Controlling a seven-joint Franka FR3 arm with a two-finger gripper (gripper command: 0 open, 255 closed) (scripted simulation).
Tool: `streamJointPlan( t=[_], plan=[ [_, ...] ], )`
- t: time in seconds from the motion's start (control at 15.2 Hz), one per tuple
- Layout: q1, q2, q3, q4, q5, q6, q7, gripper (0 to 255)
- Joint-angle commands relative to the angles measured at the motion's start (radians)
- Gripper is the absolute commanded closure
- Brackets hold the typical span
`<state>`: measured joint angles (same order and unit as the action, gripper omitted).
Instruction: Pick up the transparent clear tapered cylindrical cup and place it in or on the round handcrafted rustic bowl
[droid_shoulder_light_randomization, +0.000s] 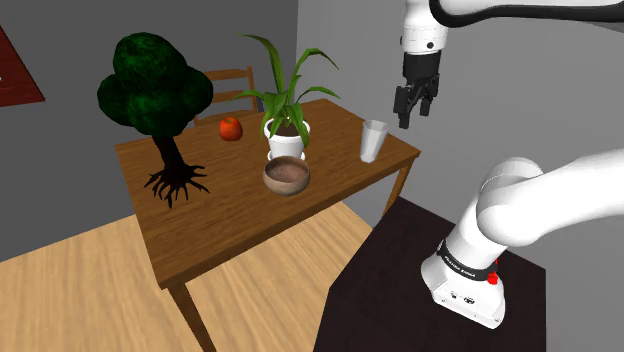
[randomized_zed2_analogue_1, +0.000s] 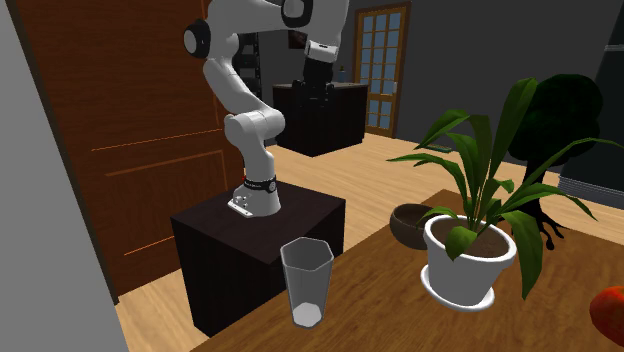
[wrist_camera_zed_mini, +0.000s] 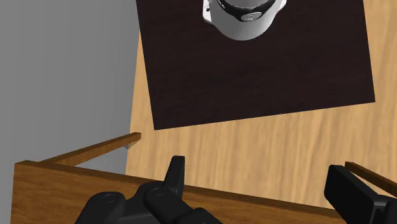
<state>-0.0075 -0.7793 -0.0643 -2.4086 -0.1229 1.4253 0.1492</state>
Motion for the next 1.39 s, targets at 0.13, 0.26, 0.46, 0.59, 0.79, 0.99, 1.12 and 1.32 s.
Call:
streamJointPlan(
  t=[0.13,0.26,0.46,0.59,0.79,0.99,1.12,1.32],
  plan=[
    [-0.011,0.031,-0.031,-0.020,-0.027,0.067,-0.024,0],
    [-0.021,0.068,-0.061,-0.034,-0.052,0.134,-0.048,0],
    [-0.035,0.133,-0.108,-0.044,-0.085,0.235,-0.082,0],
    [-0.044,0.183,-0.139,-0.044,-0.103,0.303,-0.104,0],
    [-0.055,0.267,-0.185,-0.033,-0.123,0.402,-0.138,0],
    [-0.062,0.359,-0.230,-0.010,-0.132,0.498,-0.175,0],
    [-0.066,0.425,-0.258,0.012,-0.131,0.560,-0.201,0],
    [-0.070,0.530,-0.299,0.056,-0.116,0.646,-0.246,0]
  ],
)
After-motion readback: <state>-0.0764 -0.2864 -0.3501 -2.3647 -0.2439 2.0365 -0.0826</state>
